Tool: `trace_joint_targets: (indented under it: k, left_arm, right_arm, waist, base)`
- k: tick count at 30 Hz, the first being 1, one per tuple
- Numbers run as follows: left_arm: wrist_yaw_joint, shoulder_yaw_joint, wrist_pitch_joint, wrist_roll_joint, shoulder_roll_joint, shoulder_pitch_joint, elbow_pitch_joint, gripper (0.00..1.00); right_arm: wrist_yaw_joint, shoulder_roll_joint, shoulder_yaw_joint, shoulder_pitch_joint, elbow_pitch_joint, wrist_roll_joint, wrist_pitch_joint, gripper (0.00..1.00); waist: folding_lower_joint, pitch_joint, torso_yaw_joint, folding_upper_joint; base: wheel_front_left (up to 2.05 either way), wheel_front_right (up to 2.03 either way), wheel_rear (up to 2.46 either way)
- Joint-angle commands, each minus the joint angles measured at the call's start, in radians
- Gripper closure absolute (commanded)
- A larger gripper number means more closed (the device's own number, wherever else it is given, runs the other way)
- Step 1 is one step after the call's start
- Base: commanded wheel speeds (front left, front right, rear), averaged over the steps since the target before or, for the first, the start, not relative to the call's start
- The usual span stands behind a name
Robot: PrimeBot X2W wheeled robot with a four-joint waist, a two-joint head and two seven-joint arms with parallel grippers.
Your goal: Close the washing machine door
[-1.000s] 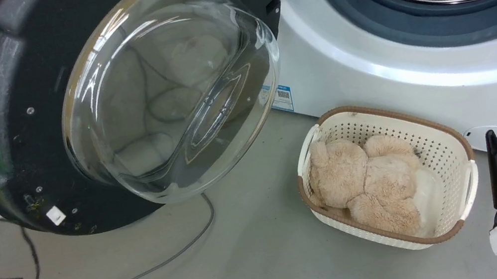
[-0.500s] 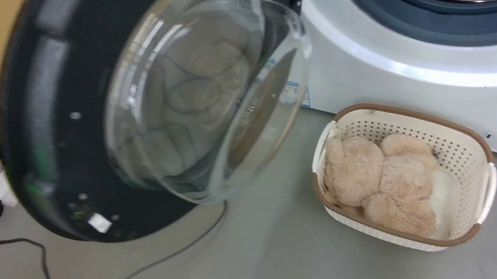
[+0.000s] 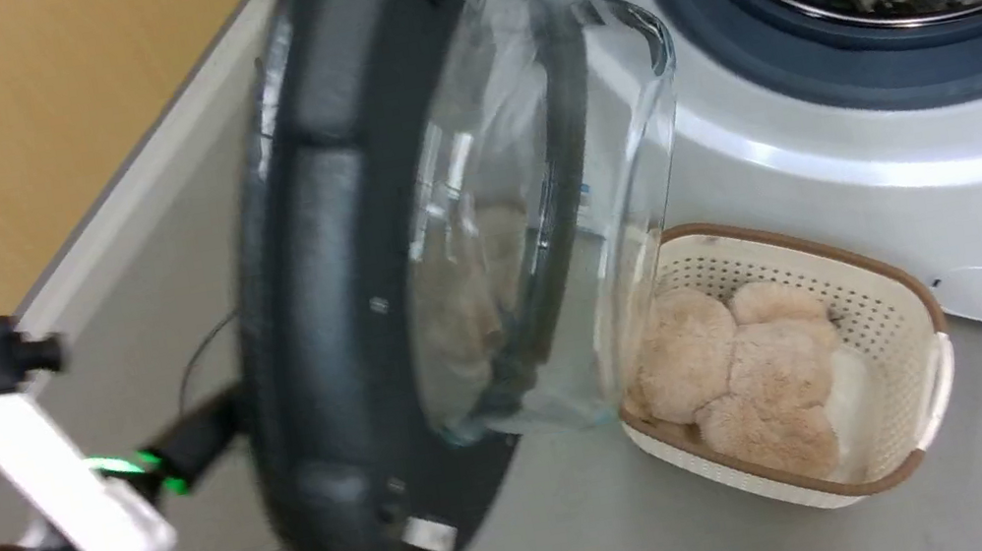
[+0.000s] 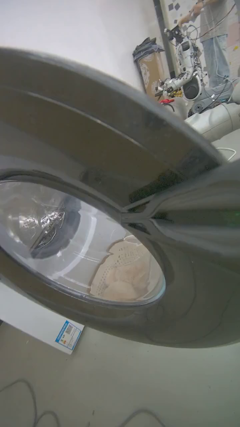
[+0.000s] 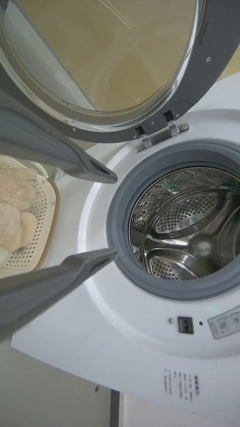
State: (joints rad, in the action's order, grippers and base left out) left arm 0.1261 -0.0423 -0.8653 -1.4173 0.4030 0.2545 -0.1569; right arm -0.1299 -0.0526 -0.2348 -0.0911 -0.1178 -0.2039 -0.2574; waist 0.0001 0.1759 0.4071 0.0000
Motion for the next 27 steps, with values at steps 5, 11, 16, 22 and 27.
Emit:
trace_joint_targets:
  k: [5,11,16,22,27]
  left_arm:
    - [0.005,0.115,-0.002,-0.025,-0.047,-0.023,-0.089,1.00]
    - [0.005,0.227,0.060,0.001,-0.098,-0.006,-0.160,1.00]
    - [0.005,0.339,0.237,0.055,-0.158,0.054,-0.135,1.00]
    - [0.005,0.483,0.437,0.155,-0.157,0.139,-0.035,1.00]
    - [0.005,0.594,0.637,0.216,-0.168,0.213,0.100,1.00]
  right_arm:
    - [-0.001,0.002,0.008,-0.005,0.001,-0.002,-0.004,0.00]
    - [-0.001,0.002,0.005,-0.020,0.004,-0.009,-0.004,0.00]
    - [-0.001,0.002,0.003,-0.042,0.000,-0.026,-0.004,0.00]
    - [-0.001,0.002,-0.003,-0.062,-0.003,-0.039,-0.004,0.00]
    - [-0.001,0.002,0.002,-0.070,-0.005,-0.050,-0.004,0.00]
  waist:
    - [-0.0001,-0.002,-0.069,0.0000]
    - [-0.0001,0.015,-0.164,0.0000]
    - [-0.0001,0.053,-0.290,0.0000]
    - [-0.0001,0.074,-0.375,0.0000]
    - [-0.0001,0.080,-0.433,0.0000]
  base:
    - [0.00,0.00,0.00]
    - [0.00,0.00,0.00]
    - [0.00,0.00,0.00]
    - [0.00,0.00,0.00]
    - [0.00,0.00,0.00]
